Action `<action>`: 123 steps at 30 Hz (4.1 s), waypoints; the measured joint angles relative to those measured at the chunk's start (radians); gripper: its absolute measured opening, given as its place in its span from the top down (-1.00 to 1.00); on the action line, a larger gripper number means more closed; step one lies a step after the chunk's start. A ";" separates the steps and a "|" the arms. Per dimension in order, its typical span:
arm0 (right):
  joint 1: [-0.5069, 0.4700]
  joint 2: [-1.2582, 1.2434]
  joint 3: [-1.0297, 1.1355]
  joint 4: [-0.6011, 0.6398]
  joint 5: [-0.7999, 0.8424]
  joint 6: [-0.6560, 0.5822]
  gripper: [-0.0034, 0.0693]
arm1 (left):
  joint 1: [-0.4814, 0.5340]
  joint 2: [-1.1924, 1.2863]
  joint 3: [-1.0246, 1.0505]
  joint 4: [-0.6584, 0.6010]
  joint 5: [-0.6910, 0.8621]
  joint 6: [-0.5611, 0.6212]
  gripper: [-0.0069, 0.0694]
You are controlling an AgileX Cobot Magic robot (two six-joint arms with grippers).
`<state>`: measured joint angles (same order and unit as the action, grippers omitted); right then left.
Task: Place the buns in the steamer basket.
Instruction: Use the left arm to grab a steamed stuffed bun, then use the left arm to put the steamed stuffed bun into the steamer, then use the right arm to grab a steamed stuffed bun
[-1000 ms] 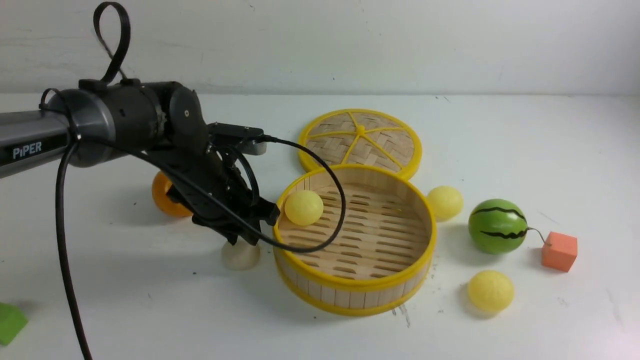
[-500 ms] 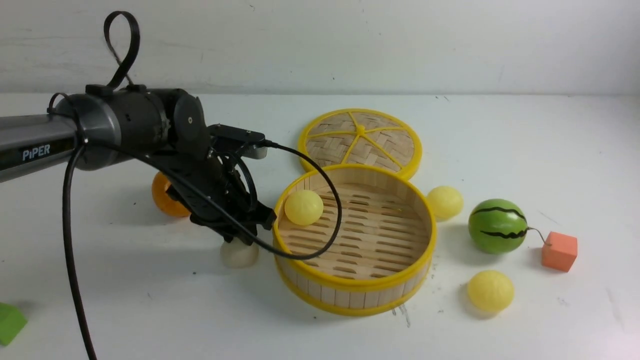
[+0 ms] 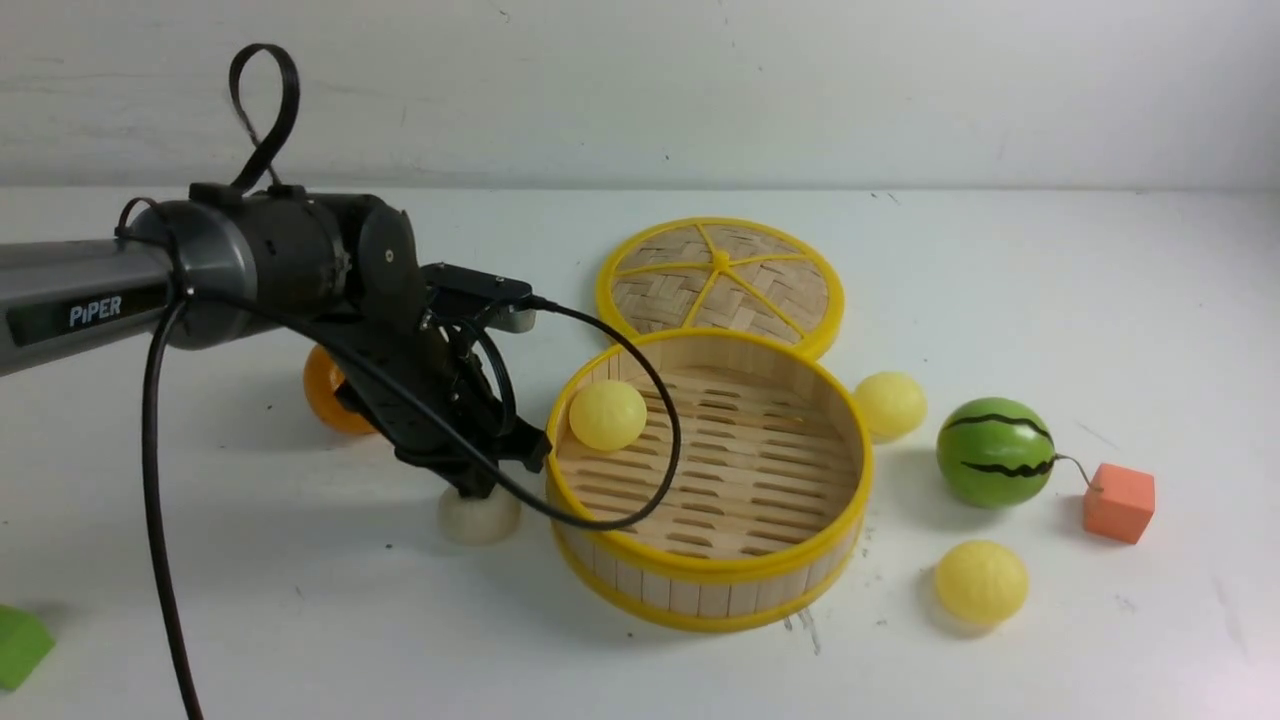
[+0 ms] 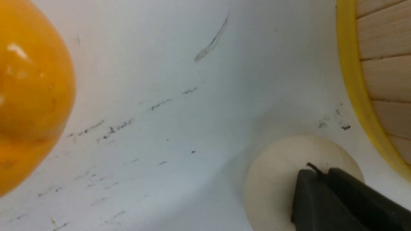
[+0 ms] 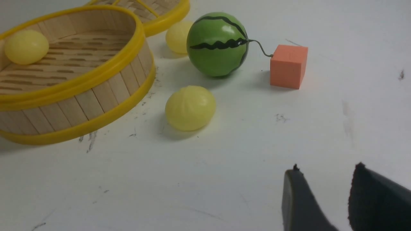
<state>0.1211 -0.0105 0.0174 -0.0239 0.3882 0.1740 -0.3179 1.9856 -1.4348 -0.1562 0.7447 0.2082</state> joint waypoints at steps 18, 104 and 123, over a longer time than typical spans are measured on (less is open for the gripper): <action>0.000 0.000 0.000 0.000 0.000 0.000 0.25 | 0.000 0.000 -0.015 0.000 0.034 0.000 0.02; 0.000 0.000 0.000 0.000 0.000 0.000 0.24 | -0.256 -0.777 0.198 0.011 0.060 -0.193 0.85; 0.000 0.000 0.010 0.006 -0.085 0.070 0.24 | -0.256 -1.857 1.310 -0.092 -0.684 -0.187 0.85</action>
<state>0.1211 -0.0105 0.0271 -0.0178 0.3035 0.2437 -0.5743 0.1285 -0.1243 -0.2483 0.0606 0.0211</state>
